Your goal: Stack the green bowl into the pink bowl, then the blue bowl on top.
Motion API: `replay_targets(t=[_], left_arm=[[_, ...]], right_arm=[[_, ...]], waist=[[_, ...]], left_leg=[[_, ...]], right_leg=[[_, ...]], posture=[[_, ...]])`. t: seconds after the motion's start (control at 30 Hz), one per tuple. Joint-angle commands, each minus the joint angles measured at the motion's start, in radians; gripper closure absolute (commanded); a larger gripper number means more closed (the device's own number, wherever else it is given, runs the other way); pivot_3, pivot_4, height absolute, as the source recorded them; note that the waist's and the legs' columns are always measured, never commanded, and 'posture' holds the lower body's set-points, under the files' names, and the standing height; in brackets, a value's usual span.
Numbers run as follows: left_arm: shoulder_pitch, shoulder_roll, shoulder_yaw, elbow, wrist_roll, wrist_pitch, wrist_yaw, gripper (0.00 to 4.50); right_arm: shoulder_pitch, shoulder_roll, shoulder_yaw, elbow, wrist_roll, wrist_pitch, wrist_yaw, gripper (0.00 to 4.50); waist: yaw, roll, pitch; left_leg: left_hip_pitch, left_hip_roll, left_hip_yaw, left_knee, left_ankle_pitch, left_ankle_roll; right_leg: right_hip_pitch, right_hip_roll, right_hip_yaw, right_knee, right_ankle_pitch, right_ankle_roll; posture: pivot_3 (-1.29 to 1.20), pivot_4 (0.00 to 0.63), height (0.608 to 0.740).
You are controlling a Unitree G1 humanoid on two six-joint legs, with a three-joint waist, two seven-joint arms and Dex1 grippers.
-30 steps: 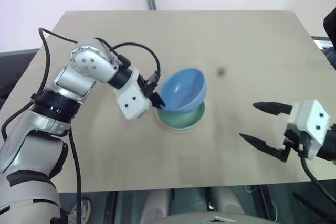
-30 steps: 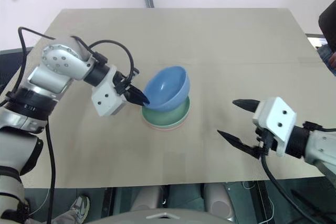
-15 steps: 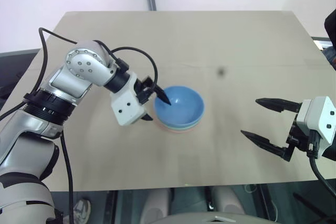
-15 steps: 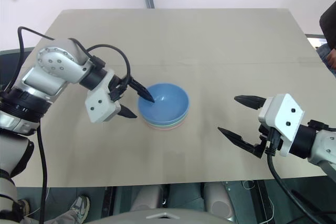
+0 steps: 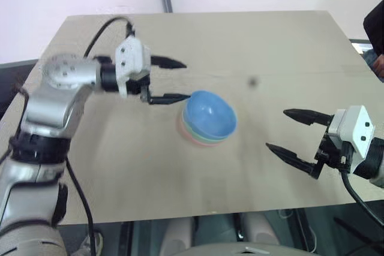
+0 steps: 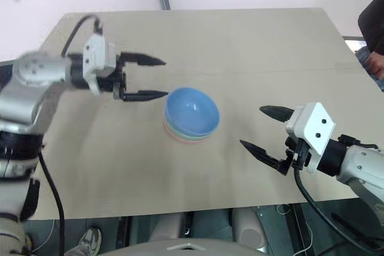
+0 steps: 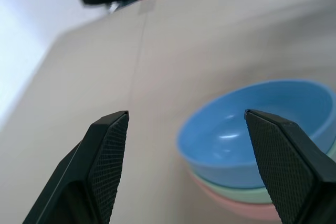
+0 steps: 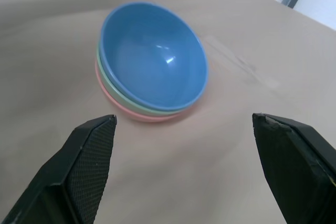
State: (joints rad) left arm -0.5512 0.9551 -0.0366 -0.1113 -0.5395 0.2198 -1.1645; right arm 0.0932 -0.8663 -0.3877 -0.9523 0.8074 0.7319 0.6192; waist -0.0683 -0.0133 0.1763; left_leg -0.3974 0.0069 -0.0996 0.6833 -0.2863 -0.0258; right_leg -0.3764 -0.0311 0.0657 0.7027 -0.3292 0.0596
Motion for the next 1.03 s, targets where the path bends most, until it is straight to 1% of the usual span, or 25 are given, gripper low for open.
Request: replay_targets(t=[0.03, 0.1, 0.17, 0.23, 0.33, 0.43, 0.63, 0.87, 1.03], left_arm=[[0.238, 0.066, 0.195, -0.214, -0.097, 0.143, 0.048, 0.78], [0.351, 0.062, 0.276, -0.285, -0.122, 0.189, 0.086, 0.78], [0.422, 0.067, 0.341, -0.331, -0.162, 0.243, 0.092, 0.78], [0.501, 0.069, 0.422, -0.367, -0.188, 0.291, 0.100, 0.78], [0.627, 0.059, 0.527, -0.401, -0.182, 0.300, 0.075, 0.78], [0.699, 0.037, 0.586, -0.434, -0.194, 0.317, 0.092, 0.78], [0.776, -0.031, 0.629, -0.446, -0.164, 0.269, 0.100, 0.78], [0.786, -0.104, 0.638, -0.409, -0.161, 0.203, 0.106, 0.78], [0.803, -0.107, 0.623, -0.409, -0.158, 0.198, 0.094, 0.78]], right_arm=[[-0.015, -0.001, 0.034, 0.017, 0.004, -0.018, 0.008, 0.00], [-0.024, -0.008, 0.051, 0.035, -0.004, -0.026, 0.023, 0.00], [-0.031, -0.011, 0.056, 0.050, -0.008, -0.031, 0.034, 0.00], [-0.029, -0.019, 0.053, 0.059, -0.011, -0.034, 0.053, 0.00], [-0.018, -0.027, 0.044, 0.070, -0.014, -0.043, 0.074, 0.00], [-0.011, -0.028, 0.039, 0.083, -0.022, -0.051, 0.086, 0.00], [0.004, -0.036, 0.019, 0.100, -0.032, -0.060, 0.105, 0.00], [0.017, -0.046, -0.013, 0.111, -0.042, -0.063, 0.123, 0.00], [0.037, -0.049, -0.039, 0.100, -0.036, -0.055, 0.126, 0.00]], waist=[[-0.001, -0.001, 0.000], [0.011, -0.001, 0.001], [0.030, -0.001, 0.001], [0.039, -0.001, 0.001], [0.039, -0.001, 0.001], [0.038, -0.001, 0.001], [0.037, -0.001, 0.001], [0.037, -0.001, 0.001], [0.038, -0.001, 0.000]], left_leg=[[0.000, 0.001, 0.000, 0.000, 0.000, 0.000], [0.000, 0.001, 0.000, 0.000, 0.000, 0.000], [0.000, 0.001, -0.001, 0.000, 0.000, 0.000], [0.001, 0.000, -0.001, 0.000, 0.000, 0.000], [0.001, 0.000, 0.000, 0.000, 0.000, 0.000], [0.001, 0.000, 0.001, -0.001, 0.000, 0.000], [0.002, 0.000, 0.002, -0.001, 0.000, 0.000], [0.001, 0.000, 0.004, -0.001, 0.000, 0.000], [0.001, 0.000, 0.004, -0.001, 0.000, 0.000]], right_leg=[[0.000, 0.000, 0.000, 0.000, 0.000, 0.000], [-0.001, -0.001, 0.000, 0.000, 0.000, 0.000], [0.000, -0.002, -0.001, 0.000, 0.000, 0.000], [0.001, -0.003, -0.002, 0.000, 0.000, 0.000], [0.002, -0.002, -0.002, 0.000, 0.000, 0.000], [0.001, -0.002, -0.002, 0.000, 0.000, 0.000], [0.002, -0.002, -0.001, -0.001, 0.000, 0.000], [0.002, -0.002, -0.001, -0.002, 0.000, 0.000], [0.002, -0.002, -0.002, -0.003, 0.000, 0.000]], posture=[[0.00, 0.150, 0.740], [0.00, 0.150, 0.740], [0.00, 0.150, 0.740], [0.00, 0.150, 0.740], [0.00, 0.150, 0.740], [0.00, 0.150, 0.740], [0.00, 0.150, 0.740], [0.00, 0.150, 0.740], [0.00, 0.150, 0.740]])
